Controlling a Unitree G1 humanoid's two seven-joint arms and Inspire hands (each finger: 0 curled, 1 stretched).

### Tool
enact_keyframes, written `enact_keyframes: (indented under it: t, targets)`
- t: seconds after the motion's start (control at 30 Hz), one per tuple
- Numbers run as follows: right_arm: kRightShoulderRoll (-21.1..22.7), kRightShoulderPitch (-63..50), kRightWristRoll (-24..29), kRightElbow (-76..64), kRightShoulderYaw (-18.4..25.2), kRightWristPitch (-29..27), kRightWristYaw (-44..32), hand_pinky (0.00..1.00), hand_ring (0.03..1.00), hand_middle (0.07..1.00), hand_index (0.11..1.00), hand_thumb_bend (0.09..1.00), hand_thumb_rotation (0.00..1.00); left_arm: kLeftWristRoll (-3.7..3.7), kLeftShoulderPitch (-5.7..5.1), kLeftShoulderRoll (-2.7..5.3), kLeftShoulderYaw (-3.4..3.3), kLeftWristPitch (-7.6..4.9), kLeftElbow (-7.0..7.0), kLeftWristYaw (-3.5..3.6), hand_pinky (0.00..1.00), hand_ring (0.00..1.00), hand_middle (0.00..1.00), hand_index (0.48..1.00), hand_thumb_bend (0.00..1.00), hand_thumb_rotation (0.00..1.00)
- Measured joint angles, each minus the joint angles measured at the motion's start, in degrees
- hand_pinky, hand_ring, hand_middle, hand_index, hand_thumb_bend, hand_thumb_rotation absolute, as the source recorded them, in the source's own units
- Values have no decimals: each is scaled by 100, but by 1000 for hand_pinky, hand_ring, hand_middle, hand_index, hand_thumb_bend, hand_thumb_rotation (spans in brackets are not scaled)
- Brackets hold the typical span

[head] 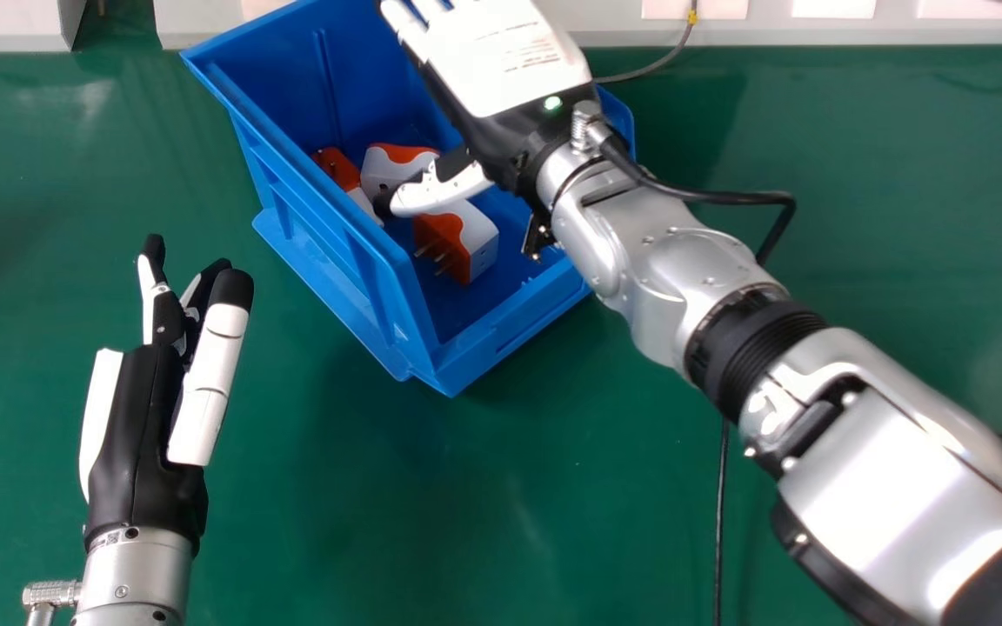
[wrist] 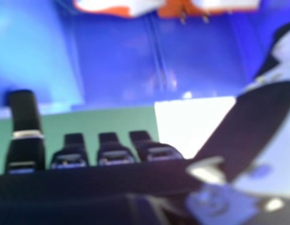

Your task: Pick all objects and put in blue box

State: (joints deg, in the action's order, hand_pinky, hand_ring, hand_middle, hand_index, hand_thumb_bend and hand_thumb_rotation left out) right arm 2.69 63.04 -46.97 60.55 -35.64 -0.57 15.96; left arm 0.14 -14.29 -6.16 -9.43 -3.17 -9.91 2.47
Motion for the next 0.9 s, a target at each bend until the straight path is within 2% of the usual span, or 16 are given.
enact_keyframes:
  t: [0.07, 0.2, 0.37, 0.47, 0.5, 0.57, 0.7, 0.8, 0.83, 0.9]
  targets:
    - [168, -249, 26, -585, 82, 28, -35, 942, 1000, 1000, 988, 522, 599, -2, 17, -8, -4, 0, 31, 2, 898, 946, 941, 972, 716, 918]
    - [594, -1108, 21, -2189, 306, 119, -112, 969, 1000, 1000, 993, 435, 551, -5, 33, -12, -8, 4, 92, 17, 904, 950, 944, 975, 712, 919]
    - [1045, -2562, 28, -4117, 702, 56, -64, 992, 1000, 1000, 999, 367, 536, -18, 62, -63, -57, 4, 211, 84, 910, 953, 946, 976, 709, 920]
    - [1290, -3594, 93, -5144, 1077, -314, 344, 996, 1000, 1000, 1000, 349, 565, -33, 91, -138, -109, 2, 264, 140, 913, 954, 947, 976, 710, 920]
    - [1379, -3955, 168, -5459, 1257, -530, 565, 996, 1000, 1000, 1000, 349, 565, -64, 113, -156, -126, -5, 274, 161, 913, 954, 947, 976, 710, 920]
    - [1508, -4559, 229, -5904, 1598, -976, 1081, 998, 1000, 1000, 1000, 338, 594, -112, 126, -188, -207, -55, 306, 191, 916, 954, 947, 976, 710, 920]
    - [1543, -5475, 617, -6201, 1978, -1464, 1459, 1000, 1000, 1000, 1000, 331, 688, -141, 229, -232, -241, -146, 393, 266, 919, 954, 948, 976, 717, 919]
    - [1492, -6117, 856, -6274, 2042, -1550, 1353, 1000, 1000, 1000, 1000, 330, 719, -198, 246, -251, -280, -188, 479, 285, 919, 954, 948, 976, 720, 918]
    - [1456, -6264, 928, -6284, 2078, -1550, 1304, 1000, 1000, 1000, 1000, 325, 759, -205, 246, -270, -292, -197, 514, 293, 919, 954, 948, 977, 722, 918]
    - [1390, -6493, 1237, -6303, 2212, -1612, 1145, 1000, 1000, 1000, 1000, 323, 773, -235, 257, -309, -302, -223, 590, 331, 919, 954, 948, 977, 723, 917]
